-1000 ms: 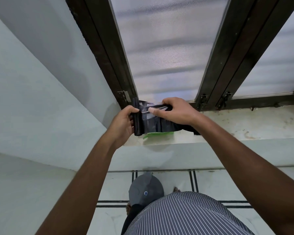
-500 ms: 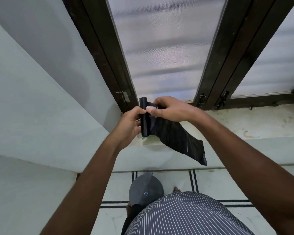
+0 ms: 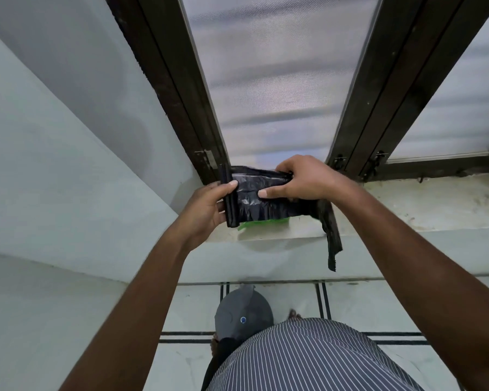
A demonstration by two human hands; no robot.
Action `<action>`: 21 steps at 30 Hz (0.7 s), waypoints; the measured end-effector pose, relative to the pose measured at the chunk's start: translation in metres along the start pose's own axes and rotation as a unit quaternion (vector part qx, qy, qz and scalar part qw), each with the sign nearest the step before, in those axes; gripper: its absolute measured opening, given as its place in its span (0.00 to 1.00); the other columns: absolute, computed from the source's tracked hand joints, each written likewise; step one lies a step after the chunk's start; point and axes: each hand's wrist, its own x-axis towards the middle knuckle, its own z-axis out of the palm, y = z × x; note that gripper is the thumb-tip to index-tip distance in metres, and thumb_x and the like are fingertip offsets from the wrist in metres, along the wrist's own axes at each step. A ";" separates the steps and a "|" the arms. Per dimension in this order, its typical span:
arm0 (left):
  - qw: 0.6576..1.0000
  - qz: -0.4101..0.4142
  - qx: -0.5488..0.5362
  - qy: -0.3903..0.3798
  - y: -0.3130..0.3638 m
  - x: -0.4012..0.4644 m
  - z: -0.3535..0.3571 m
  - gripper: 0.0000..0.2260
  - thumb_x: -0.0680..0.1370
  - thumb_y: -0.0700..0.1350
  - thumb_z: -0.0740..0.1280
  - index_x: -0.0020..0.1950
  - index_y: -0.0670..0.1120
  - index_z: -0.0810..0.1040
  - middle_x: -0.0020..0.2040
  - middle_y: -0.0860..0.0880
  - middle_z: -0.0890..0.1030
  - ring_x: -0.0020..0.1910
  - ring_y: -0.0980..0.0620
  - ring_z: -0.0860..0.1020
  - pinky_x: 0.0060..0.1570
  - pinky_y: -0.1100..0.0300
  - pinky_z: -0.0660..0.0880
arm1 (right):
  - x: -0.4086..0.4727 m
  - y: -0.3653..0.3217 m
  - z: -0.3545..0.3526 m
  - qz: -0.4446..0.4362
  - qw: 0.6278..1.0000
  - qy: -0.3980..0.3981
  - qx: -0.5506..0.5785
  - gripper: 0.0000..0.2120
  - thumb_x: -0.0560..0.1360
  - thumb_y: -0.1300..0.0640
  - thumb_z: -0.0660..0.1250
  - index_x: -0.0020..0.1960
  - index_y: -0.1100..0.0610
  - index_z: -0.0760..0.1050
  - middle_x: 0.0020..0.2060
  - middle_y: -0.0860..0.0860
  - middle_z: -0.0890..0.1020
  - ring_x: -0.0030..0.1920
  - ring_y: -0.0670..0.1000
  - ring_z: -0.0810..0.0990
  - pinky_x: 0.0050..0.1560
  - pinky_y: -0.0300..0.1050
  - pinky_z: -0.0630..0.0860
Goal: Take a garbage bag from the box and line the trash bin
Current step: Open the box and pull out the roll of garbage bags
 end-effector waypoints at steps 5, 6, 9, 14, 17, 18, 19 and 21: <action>0.999 0.011 0.018 -0.033 0.001 -0.001 0.008 0.15 0.85 0.47 0.69 0.70 0.43 0.81 0.67 0.41 0.85 0.67 0.44 0.83 0.65 0.46 0.81 | 0.005 -0.010 -0.004 -0.012 0.998 -0.026 0.055 0.34 0.67 0.24 0.77 0.65 0.42 0.81 0.64 0.44 0.84 0.64 0.48 0.83 0.70 0.52 0.79; 0.999 0.011 0.020 -0.040 0.000 0.000 0.009 0.15 0.85 0.47 0.70 0.70 0.43 0.82 0.67 0.41 0.84 0.67 0.44 0.83 0.66 0.45 0.80 | 0.006 -0.012 -0.003 -0.016 0.997 -0.036 0.068 0.33 0.68 0.24 0.76 0.64 0.43 0.81 0.63 0.45 0.86 0.62 0.48 0.84 0.68 0.52 0.80; 0.999 0.010 0.024 -0.044 0.001 0.002 0.011 0.17 0.84 0.49 0.70 0.71 0.43 0.81 0.68 0.39 0.83 0.65 0.44 0.83 0.68 0.42 0.79 | 0.007 -0.013 0.001 -0.038 0.994 -0.047 0.087 0.23 0.76 0.30 0.75 0.56 0.49 0.83 0.49 0.49 0.89 0.49 0.49 0.87 0.55 0.49 0.82; 1.000 0.003 -0.006 -0.020 0.000 0.006 0.009 0.19 0.86 0.49 0.67 0.74 0.41 0.79 0.66 0.42 0.85 0.65 0.45 0.83 0.64 0.48 0.81 | 0.009 -0.003 0.005 -0.041 0.992 -0.036 0.112 0.14 0.85 0.43 0.70 0.47 0.52 0.80 0.40 0.47 0.84 0.38 0.45 0.81 0.40 0.39 0.74; 0.999 0.000 -0.032 -0.025 -0.002 0.009 0.004 0.19 0.86 0.47 0.67 0.75 0.40 0.76 0.70 0.41 0.82 0.70 0.43 0.81 0.70 0.44 0.78 | 0.010 0.003 0.004 -0.036 0.990 -0.036 0.128 0.13 0.84 0.43 0.72 0.47 0.51 0.83 0.41 0.47 0.86 0.40 0.48 0.84 0.43 0.44 0.76; 0.999 -0.004 -0.035 -0.027 -0.002 0.009 0.002 0.20 0.86 0.47 0.66 0.75 0.40 0.76 0.71 0.40 0.82 0.71 0.42 0.80 0.71 0.43 0.77 | 0.009 0.004 0.003 -0.037 0.989 -0.039 0.140 0.13 0.82 0.42 0.74 0.48 0.51 0.84 0.42 0.48 0.88 0.41 0.51 0.86 0.44 0.45 0.78; 0.999 -0.007 -0.034 -0.029 -0.002 0.008 0.002 0.20 0.86 0.48 0.66 0.75 0.39 0.76 0.71 0.40 0.82 0.71 0.42 0.81 0.71 0.43 0.76 | 0.008 0.004 0.002 -0.037 0.987 -0.043 0.153 0.14 0.80 0.40 0.76 0.49 0.51 0.86 0.43 0.50 0.89 0.42 0.52 0.87 0.46 0.46 0.79; 0.999 -0.009 -0.020 -0.031 0.000 0.006 0.002 0.18 0.87 0.49 0.66 0.74 0.41 0.77 0.69 0.42 0.83 0.70 0.43 0.82 0.69 0.44 0.78 | 0.008 0.006 0.003 -0.036 0.984 -0.048 0.170 0.17 0.75 0.36 0.79 0.50 0.50 0.88 0.45 0.53 0.90 0.41 0.50 0.86 0.45 0.46 0.77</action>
